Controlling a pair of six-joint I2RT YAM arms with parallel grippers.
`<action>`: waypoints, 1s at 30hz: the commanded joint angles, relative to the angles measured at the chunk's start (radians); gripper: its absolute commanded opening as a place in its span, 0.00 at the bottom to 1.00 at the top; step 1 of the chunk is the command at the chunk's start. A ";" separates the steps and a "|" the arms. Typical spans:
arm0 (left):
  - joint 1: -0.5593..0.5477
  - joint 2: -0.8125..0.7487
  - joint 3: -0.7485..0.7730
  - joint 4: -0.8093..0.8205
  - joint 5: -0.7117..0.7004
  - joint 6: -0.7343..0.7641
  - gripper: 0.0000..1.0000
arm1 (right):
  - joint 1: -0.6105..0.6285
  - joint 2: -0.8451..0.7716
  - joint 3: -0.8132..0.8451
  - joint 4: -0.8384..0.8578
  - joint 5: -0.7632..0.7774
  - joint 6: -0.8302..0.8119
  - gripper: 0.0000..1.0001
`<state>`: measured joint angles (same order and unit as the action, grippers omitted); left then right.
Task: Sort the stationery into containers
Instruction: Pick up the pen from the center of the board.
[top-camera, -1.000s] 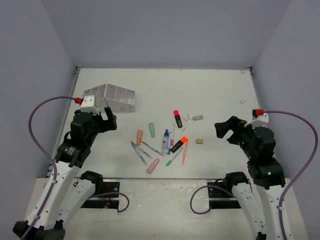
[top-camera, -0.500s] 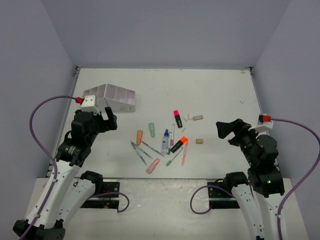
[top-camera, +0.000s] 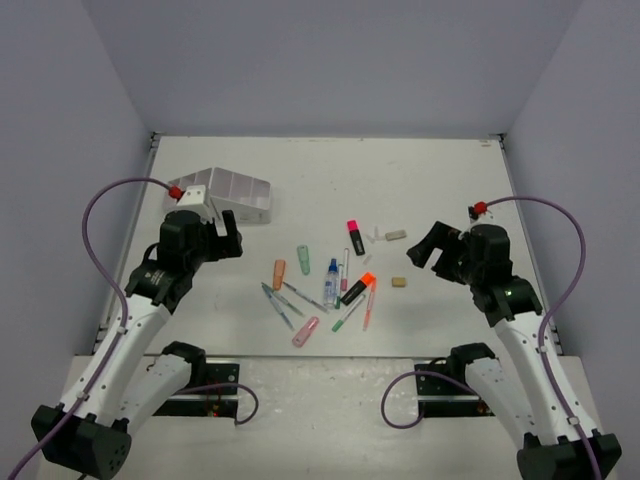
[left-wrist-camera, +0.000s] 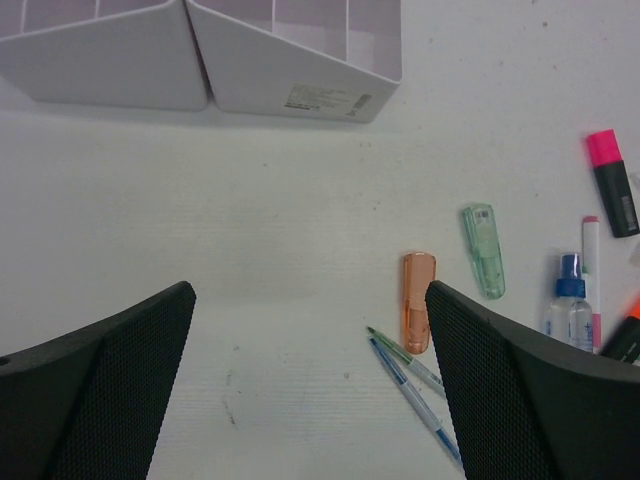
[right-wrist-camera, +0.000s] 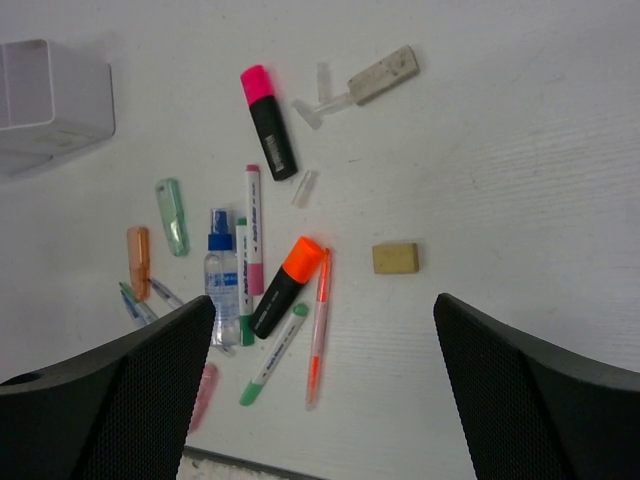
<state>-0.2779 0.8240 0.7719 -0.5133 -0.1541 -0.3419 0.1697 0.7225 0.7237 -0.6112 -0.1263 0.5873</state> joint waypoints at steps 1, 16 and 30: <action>-0.059 0.069 0.049 0.016 0.057 -0.100 1.00 | 0.028 -0.025 0.014 0.024 0.025 -0.003 0.91; -0.723 0.402 0.054 -0.071 -0.570 -0.759 1.00 | 0.028 -0.101 0.028 0.017 -0.002 -0.045 0.89; -0.744 0.850 0.368 -0.389 -0.551 -1.205 0.44 | 0.028 -0.128 0.021 0.031 -0.063 -0.056 0.89</action>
<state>-1.0176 1.5713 1.0162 -0.7331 -0.6505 -1.3643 0.1955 0.5913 0.7254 -0.6103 -0.1424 0.5505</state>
